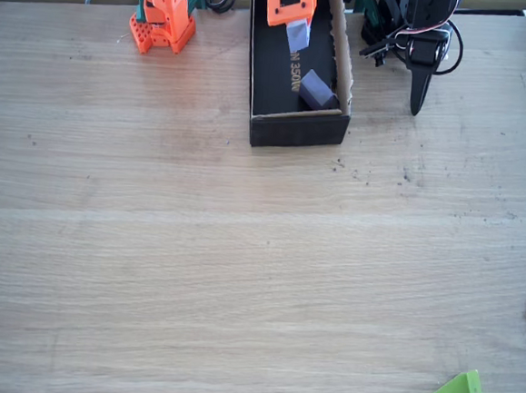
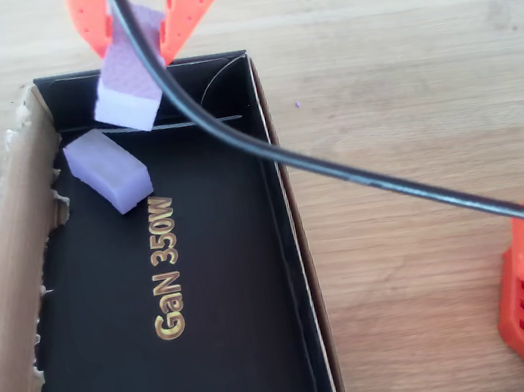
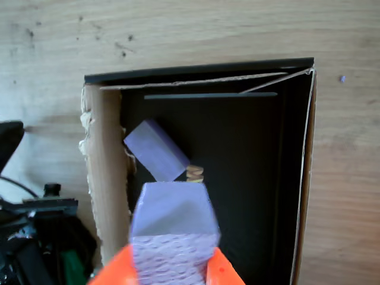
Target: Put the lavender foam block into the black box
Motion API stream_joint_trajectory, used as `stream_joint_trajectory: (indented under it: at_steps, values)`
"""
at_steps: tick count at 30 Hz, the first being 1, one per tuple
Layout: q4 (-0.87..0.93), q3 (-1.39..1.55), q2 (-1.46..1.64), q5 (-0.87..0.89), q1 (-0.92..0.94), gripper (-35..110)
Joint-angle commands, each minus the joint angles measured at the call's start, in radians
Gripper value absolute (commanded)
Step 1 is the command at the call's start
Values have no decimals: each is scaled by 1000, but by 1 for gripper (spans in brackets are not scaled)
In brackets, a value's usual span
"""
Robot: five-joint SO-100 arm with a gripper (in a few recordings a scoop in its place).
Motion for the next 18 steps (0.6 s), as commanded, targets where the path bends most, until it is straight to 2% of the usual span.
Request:
stream_joint_trajectory:
  at_steps: [1,6,11,15,18]
  values:
    - [23,-40,25,-14,31,24]
    - [28,-38,31,-12,43,29]
    - [21,-41,40,11,58,24]
    - [34,-23,64,86,153,15]
    - [55,26,98,178,267,14]
